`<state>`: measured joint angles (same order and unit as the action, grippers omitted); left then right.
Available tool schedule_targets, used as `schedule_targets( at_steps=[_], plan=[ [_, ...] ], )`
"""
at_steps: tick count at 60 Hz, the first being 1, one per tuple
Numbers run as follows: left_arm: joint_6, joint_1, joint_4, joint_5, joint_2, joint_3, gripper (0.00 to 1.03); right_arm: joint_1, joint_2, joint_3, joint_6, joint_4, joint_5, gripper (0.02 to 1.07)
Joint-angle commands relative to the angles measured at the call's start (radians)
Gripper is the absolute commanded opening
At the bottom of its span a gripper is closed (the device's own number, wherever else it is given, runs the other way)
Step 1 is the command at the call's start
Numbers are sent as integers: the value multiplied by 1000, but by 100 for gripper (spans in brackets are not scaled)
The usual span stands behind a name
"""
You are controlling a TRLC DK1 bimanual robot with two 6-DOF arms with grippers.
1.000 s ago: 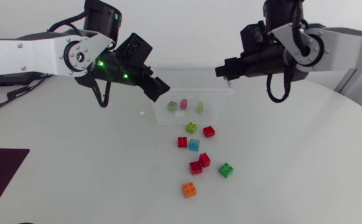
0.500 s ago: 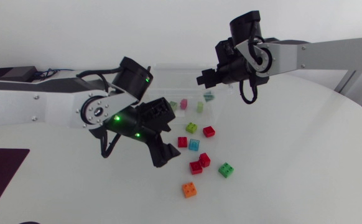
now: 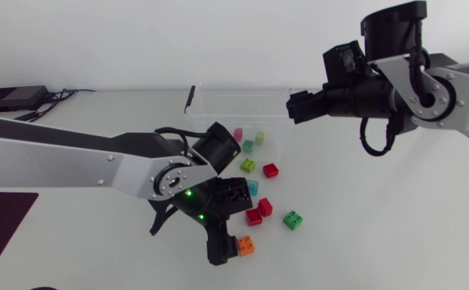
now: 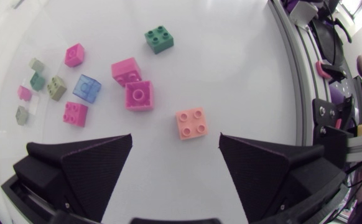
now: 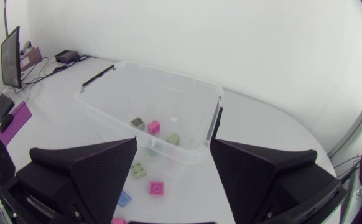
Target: Pick up the duplo bricks and place them in the container
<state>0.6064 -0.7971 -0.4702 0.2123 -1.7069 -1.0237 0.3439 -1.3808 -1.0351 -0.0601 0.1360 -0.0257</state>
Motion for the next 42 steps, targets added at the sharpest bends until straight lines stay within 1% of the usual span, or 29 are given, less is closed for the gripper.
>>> schedule_targets(
  at_steps=[1, 9, 14, 15, 16, 23, 27, 33, 40, 42],
  plan=[
    [-4, -25, -18, -30, -45, -30, 96, -9, 37, 93, -23, -1, -5, 89],
    [-43, -53, -54, -80, -88, -69, 91, -11, 69, 175, -32, -12, -5, 89],
    [-71, -73, -88, -96, -114, -96, 85, -17, 85, 225, -32, -30, -6, 89],
    [-92, -82, -104, -102, -128, -111, 82, -19, 88, 239, -33, -33, -6, 89],
    [-97, -86, -113, -103, -134, -118, 81, -20, 89, 245, -35, -33, -6, 89],
    [-137, -113, -137, -133, -169, -156, 81, -25, 106, 288, -40, -42, -10, 89],
    [-158, -122, -166, -148, -200, -190, 76, -29, 121, 311, -41, -44, -20, 89],
    [-174, -119, -203, -148, -226, -227, 75, -34, 144, 339, -46, -44, -28, 89],
    [-188, -116, -216, -148, -241, -245, 75, -37, 175, 368, -58, -26, -37, 89],
    [-194, -114, -217, -148, -247, -250, 72, -37, 187, 379, -61, -18, -45, 89]
  ],
)
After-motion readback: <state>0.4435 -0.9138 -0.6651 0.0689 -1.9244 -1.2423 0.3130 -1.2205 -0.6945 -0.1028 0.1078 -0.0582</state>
